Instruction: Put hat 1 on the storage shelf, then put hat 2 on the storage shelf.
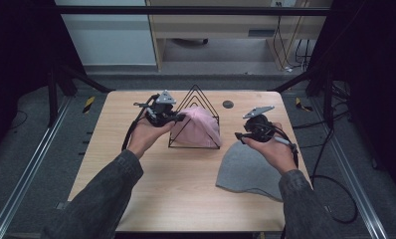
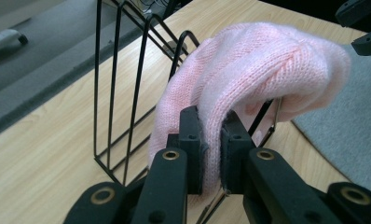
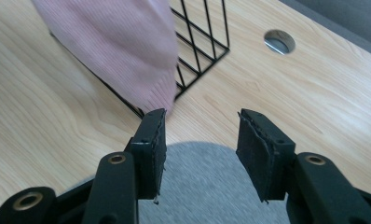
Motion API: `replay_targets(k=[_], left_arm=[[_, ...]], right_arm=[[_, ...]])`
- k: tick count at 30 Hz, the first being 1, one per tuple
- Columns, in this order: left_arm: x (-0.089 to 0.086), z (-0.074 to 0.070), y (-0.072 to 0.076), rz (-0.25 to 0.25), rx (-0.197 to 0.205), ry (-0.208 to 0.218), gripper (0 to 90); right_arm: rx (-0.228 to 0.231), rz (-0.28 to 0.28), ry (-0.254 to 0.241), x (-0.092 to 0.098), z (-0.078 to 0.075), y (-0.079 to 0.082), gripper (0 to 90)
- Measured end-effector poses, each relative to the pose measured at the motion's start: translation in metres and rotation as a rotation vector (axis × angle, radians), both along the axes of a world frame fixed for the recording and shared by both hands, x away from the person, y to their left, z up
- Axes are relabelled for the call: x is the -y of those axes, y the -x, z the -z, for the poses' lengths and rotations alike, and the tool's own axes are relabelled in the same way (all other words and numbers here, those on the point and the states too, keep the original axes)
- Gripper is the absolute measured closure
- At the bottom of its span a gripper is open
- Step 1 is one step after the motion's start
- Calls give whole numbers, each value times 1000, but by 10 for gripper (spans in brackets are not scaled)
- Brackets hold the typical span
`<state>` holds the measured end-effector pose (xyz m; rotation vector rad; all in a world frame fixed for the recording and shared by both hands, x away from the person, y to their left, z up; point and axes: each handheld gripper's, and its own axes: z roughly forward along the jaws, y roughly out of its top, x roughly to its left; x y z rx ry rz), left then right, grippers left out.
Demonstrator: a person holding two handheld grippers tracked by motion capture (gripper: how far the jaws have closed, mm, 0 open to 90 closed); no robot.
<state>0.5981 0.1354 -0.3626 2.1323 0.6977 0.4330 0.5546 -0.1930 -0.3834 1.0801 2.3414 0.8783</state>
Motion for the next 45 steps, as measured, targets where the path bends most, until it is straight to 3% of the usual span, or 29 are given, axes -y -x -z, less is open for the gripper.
replay_targets(k=[8,13,17,18,19,22,25,27,30,36,42,44,45], left_arm=[[0,2,4,2,6,-10,806],[-2,4,5,-14,11,12,750],[-7,3,10,-36,38,38,572],[-9,2,14,-45,52,34,451],[-11,1,16,-55,62,30,451],[-23,-3,25,-79,79,43,298],[-37,0,39,-99,94,26,229],[-54,10,56,-116,93,1,157],[-66,21,68,-125,80,-30,115],[-105,74,107,-176,-8,-37,79],[-121,85,121,-189,-49,-45,79],[-125,92,126,-186,-68,-65,79],[-125,97,128,-184,-83,-96,79]], right_arm=[[-17,68,5,25,12,-1,510],[-31,95,-1,35,16,-4,487],[-49,108,-4,41,21,-8,425],[-63,127,-2,46,25,-12,375],[-63,127,-2,46,25,-12,375],[-106,172,9,59,33,-19,302],[-116,186,-2,68,37,-21,272],[-122,206,-22,80,40,-20,292],[-124,224,-28,90,42,-16,336],[-119,251,-62,109,51,-7,445],[-127,261,-72,112,58,-15,499],[-136,274,-77,113,61,-18,509],[-146,275,-82,114,63,-19,510]])
